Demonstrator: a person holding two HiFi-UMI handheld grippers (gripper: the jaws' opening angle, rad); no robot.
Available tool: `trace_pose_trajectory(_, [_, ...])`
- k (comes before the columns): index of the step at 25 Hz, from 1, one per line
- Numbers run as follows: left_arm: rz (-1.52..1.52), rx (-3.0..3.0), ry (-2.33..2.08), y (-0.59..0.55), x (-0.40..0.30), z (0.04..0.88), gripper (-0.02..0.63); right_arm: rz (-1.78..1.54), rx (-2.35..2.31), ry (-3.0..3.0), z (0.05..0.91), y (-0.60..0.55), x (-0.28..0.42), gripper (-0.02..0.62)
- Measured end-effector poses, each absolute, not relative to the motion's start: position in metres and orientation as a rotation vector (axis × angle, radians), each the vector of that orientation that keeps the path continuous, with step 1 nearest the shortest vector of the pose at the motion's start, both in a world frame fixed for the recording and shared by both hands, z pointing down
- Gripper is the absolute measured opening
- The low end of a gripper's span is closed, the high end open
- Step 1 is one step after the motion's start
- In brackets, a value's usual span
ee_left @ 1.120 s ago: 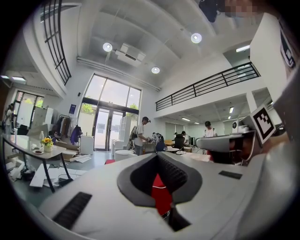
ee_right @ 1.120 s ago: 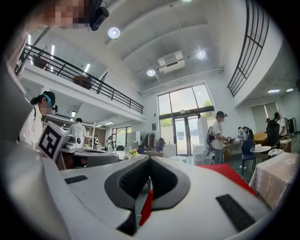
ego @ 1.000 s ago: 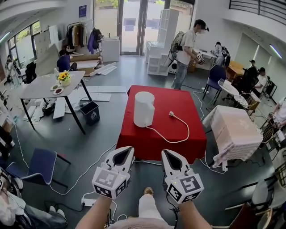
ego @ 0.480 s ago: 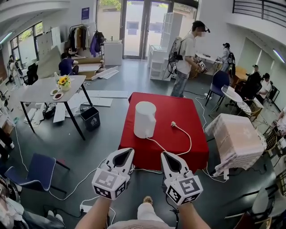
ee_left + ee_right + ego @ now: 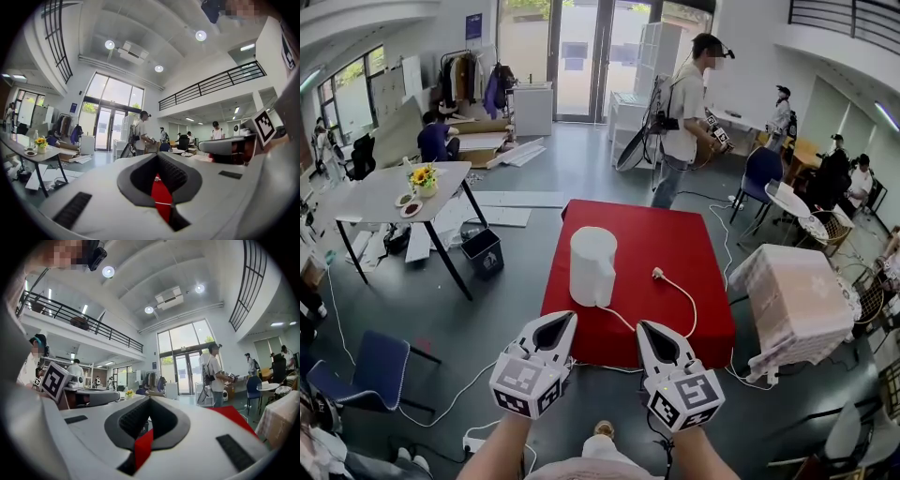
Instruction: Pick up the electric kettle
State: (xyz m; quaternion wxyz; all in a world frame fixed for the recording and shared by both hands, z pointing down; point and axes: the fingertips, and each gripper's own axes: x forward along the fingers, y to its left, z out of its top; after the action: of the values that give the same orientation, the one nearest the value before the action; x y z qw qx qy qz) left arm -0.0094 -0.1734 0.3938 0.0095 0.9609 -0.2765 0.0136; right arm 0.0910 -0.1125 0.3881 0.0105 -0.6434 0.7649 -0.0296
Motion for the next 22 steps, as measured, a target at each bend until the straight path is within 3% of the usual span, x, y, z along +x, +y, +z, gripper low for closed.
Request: trace_pose_trajectory(22, [-0.023, 2.966, -0.926, -0.252, 0.059, 0.383, -0.008, -0.154, -1.862, 2.514, 0.396, -0.207, 0.163, 0.006])
